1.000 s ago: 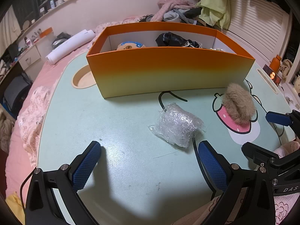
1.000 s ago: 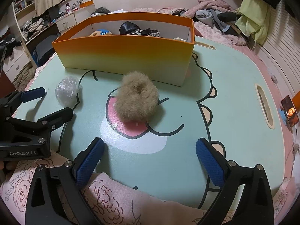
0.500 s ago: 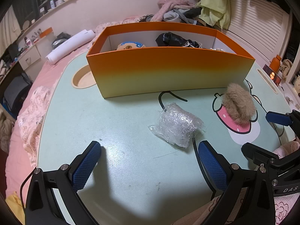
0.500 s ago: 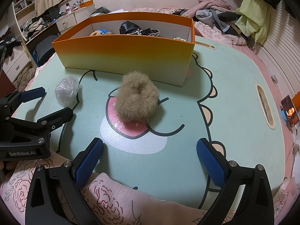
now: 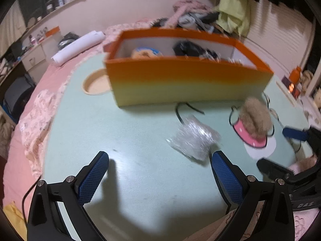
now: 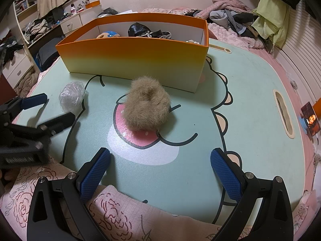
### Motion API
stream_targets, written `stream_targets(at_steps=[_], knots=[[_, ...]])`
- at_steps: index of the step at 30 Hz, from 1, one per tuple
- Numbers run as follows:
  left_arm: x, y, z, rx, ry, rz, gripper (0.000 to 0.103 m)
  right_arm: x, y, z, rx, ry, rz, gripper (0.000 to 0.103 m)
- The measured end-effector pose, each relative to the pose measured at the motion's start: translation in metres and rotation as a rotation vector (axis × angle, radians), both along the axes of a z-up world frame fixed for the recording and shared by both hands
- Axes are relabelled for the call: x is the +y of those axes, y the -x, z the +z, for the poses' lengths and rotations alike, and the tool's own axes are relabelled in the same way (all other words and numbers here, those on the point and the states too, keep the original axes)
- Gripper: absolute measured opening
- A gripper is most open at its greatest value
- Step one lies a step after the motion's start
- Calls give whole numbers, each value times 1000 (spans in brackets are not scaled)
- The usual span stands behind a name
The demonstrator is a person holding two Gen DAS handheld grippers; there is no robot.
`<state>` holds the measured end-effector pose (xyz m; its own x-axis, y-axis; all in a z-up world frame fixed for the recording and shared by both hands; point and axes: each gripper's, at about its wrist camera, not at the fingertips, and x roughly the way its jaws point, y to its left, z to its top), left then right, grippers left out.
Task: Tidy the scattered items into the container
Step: 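Grasp the black satin cloth in the box with the left gripper, set it on the table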
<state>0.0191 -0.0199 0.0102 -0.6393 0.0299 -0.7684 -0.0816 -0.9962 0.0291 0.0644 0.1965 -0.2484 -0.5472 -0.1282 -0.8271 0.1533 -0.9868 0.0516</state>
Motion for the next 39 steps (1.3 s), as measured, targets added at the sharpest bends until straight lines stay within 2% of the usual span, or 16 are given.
stream_targets(at_steps=[2, 5, 7, 9, 11, 14, 15, 19, 22, 24, 27, 30, 34, 39], knots=[[-6, -1, 26, 63, -14, 21, 102, 0, 0, 0, 0, 0, 0, 100], [-3, 9, 70, 143, -50, -30, 102, 1, 0, 0, 0, 0, 0, 100], [7, 27, 95, 152, -55, -71, 102, 1, 0, 0, 0, 0, 0, 100], [22, 54, 106, 109, -82, -113, 102, 0, 0, 0, 0, 0, 0, 100], [37, 91, 103, 12, -125, -156, 99, 0, 0, 0, 0, 0, -1, 100], [58, 137, 78, -144, -143, -131, 83, 0, 0, 0, 0, 1, -1, 100], [63, 147, 69, -174, -137, -118, 82, 0, 0, 0, 0, 1, -1, 100], [76, 177, 38, -244, -69, -67, 77, -1, 1, 0, 0, 3, 1, 100], [80, 185, 18, -296, -84, -77, 63, -2, 2, 0, 1, 3, 2, 101], [83, 187, 6, -331, -110, -116, 50, -3, 3, 0, 1, 4, 2, 101], [80, 182, 10, -299, -116, -133, 37, -3, 3, 0, 1, 3, 1, 101], [69, 172, 33, -230, -136, -140, 35, -3, 3, 0, 0, 4, 1, 101], [51, 143, 82, -95, -193, -154, 35, -3, 3, 0, 0, 5, 0, 101], [27, 87, 130, 43, -283, -216, 35, -4, 3, 0, 0, 5, 0, 101]])
